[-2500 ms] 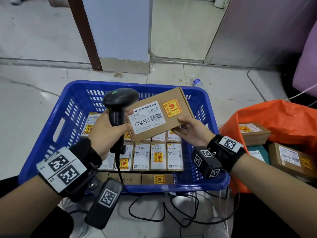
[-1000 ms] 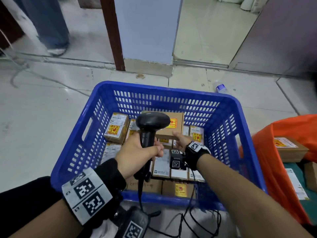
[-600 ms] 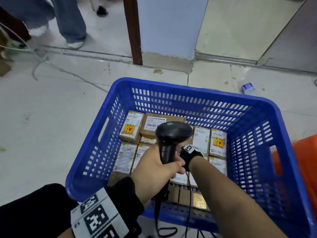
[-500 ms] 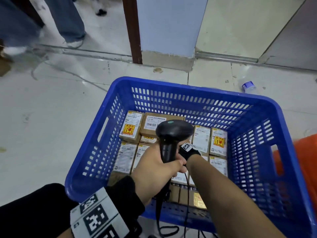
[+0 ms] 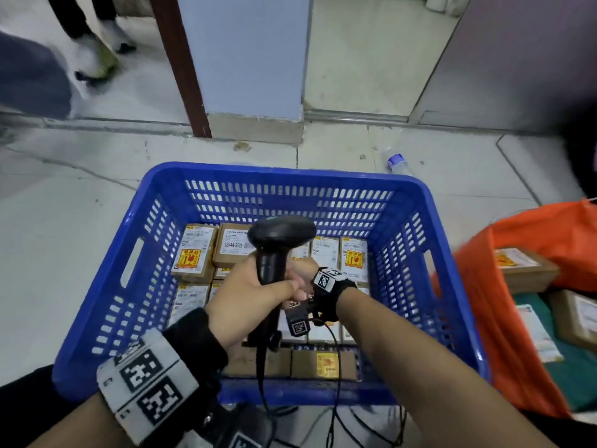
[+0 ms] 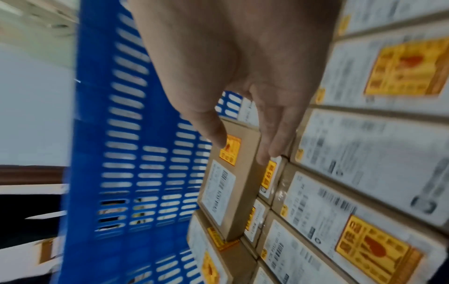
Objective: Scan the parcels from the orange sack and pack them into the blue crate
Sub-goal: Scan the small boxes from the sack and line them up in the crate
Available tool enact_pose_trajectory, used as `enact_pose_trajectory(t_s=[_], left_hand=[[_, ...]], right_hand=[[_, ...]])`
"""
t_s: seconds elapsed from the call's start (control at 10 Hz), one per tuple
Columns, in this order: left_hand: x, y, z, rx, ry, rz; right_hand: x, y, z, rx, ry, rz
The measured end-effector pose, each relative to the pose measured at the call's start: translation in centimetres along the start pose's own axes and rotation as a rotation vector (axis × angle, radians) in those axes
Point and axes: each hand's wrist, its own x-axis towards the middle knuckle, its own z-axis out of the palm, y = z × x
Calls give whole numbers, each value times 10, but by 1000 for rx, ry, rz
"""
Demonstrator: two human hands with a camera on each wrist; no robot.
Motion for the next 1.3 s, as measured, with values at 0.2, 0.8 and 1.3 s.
enact_pose_trajectory(t_s=[0.2, 0.8, 1.3], left_hand=[[-1, 10, 38, 12, -45, 37], [4, 25, 241, 73, -401, 124], [55, -3, 283, 142, -395, -72]], right_hand=[[-77, -14, -82, 242, -47, -118], [-215, 168, -483, 435, 872, 51], [-110, 257, -530, 281, 970, 350]])
